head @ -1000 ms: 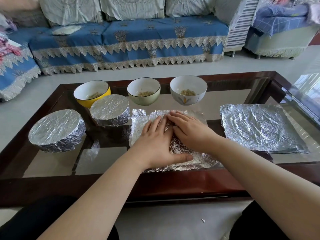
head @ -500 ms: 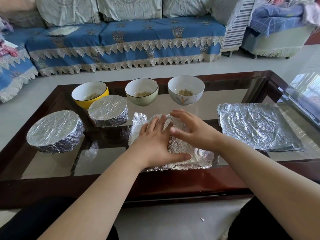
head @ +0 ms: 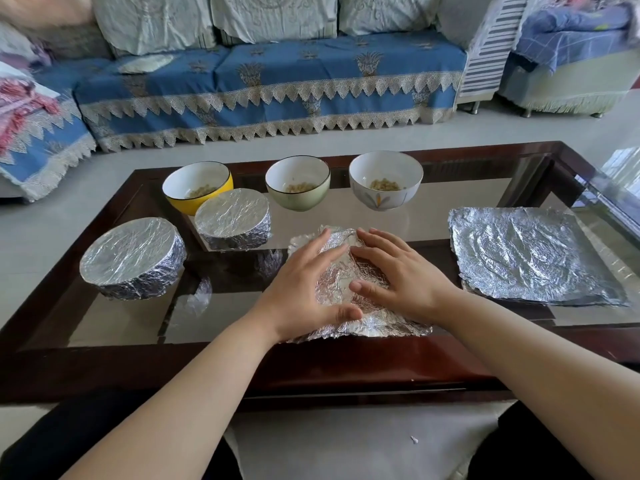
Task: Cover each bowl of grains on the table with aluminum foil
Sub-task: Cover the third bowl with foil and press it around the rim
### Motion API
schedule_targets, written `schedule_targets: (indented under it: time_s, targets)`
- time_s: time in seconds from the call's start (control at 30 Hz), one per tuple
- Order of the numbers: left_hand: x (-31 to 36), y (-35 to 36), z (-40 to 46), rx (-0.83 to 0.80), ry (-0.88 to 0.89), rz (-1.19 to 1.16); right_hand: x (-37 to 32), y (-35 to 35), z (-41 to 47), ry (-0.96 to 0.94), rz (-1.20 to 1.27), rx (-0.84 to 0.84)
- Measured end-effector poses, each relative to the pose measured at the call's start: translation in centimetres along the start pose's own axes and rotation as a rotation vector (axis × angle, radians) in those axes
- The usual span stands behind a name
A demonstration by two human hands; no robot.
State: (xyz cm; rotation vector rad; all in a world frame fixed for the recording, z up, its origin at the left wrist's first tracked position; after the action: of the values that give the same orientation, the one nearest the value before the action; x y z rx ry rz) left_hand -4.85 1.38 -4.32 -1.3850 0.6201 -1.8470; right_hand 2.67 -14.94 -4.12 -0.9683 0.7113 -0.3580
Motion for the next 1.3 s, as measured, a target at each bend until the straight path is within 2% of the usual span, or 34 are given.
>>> schedule_targets:
  time_s: [0.17,0.47,0.53,0.63,0.93,1.07,1.3]
  targets:
    - [-0.7,0.5,-0.4,0.091,-0.024,-0.083,0.2,0.0,-0.3,0.004,0.1,0.015]
    - [-0.7,0.1,-0.2,-0.032,-0.013,0.007,1.1,-0.3,-2.1,-0.03,0.102,-0.023]
    - [-0.9,0.1,-0.2,-0.034,0.012,0.005,1.4,0.0,-2.4,-0.019,0.124,0.013]
    - [-1.2,0.3,-0.5,0.057,0.068,-0.073,1.6,0.6,-2.6,-0.017,0.173,0.107]
    - [-1.2,0.8,-1.4,0.218,0.018,-0.218,1.6,1.1,-2.7,-0.08,0.297,0.285]
    - [-1.0,0.6,-2.6,0.25,0.002,-0.166,1.3,1.3,-2.8,-0.11,0.314,0.263]
    - [-1.3,0.5,-3.1,0.153,-0.147,-0.249,1.1,0.9,-2.7,-0.116,0.269,0.128]
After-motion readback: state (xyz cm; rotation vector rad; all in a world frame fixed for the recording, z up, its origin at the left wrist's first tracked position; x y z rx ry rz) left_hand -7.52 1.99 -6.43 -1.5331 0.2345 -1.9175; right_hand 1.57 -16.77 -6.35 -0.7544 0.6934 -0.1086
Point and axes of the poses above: each hand's wrist, its own z-axis towards the middle knuckle, its own y-axis out of the palm, x = y × z, the point moved 4 cm from there along z, towards the middle knuckle, and after that the axes turned 15 degrees about x, right-handed, at the moved point
